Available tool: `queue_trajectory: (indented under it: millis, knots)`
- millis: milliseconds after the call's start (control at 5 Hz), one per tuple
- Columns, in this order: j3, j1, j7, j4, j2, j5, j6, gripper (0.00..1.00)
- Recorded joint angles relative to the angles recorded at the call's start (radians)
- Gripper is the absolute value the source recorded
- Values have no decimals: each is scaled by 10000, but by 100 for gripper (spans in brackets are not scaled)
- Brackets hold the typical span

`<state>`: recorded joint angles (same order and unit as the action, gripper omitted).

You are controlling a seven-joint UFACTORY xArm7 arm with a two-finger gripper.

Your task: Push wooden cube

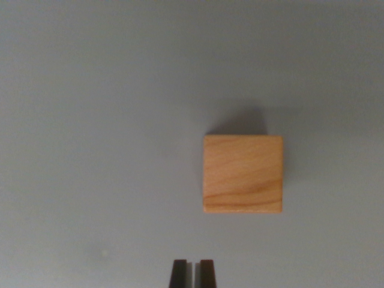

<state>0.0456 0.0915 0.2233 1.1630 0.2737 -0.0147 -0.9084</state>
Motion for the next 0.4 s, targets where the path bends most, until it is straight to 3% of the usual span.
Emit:
queue_trajectory:
  millis: [200,400]
  knots:
    - [0,0,0,0,0,0,0,0]
    - [51,58,146,-256,167,-12,399,0]
